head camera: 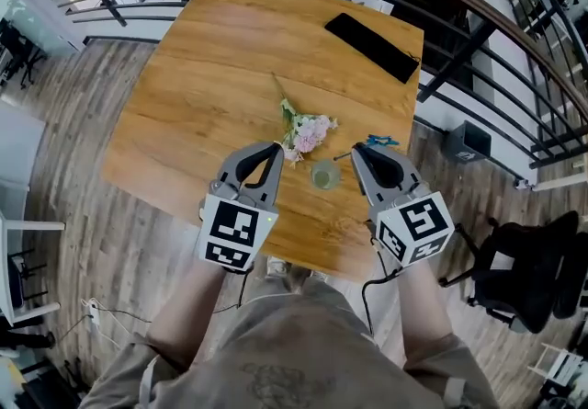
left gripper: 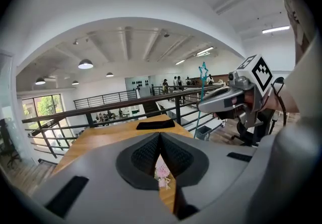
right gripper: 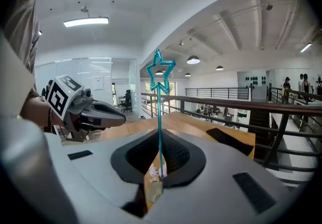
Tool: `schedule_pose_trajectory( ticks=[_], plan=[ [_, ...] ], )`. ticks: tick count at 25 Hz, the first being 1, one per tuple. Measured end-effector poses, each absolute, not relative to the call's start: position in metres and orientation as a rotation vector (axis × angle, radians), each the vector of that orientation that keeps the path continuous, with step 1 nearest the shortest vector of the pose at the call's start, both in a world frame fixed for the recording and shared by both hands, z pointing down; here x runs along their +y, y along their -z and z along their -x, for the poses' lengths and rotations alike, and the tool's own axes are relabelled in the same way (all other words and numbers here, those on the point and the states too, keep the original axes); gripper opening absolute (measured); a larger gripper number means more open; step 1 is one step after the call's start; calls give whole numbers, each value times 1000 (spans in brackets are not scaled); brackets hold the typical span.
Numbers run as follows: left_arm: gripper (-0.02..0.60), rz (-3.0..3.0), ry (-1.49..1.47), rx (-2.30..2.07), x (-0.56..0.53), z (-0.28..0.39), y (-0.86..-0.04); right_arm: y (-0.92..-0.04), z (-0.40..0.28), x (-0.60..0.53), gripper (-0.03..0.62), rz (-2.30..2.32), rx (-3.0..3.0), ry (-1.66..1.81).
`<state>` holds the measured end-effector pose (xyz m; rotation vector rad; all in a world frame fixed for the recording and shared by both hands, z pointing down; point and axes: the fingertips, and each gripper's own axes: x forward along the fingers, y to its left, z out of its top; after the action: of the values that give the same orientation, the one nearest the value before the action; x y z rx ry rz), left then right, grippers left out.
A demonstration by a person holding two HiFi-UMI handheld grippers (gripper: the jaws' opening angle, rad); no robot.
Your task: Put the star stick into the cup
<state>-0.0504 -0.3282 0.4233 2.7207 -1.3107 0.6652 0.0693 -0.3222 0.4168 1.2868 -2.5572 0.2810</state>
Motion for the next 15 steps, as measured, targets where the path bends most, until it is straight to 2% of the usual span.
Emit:
schedule_pose_trajectory(
  ticks=[9,15],
  plan=[
    [17,-2622,-814,-1176,-321,47,-498,-537,-65,-328,41,-1196,-2404,-542],
    [17,-2559,-878,-1111,-312,46,-530,-587,-59,-327,41,-1087,-2325,-615]
  ],
)
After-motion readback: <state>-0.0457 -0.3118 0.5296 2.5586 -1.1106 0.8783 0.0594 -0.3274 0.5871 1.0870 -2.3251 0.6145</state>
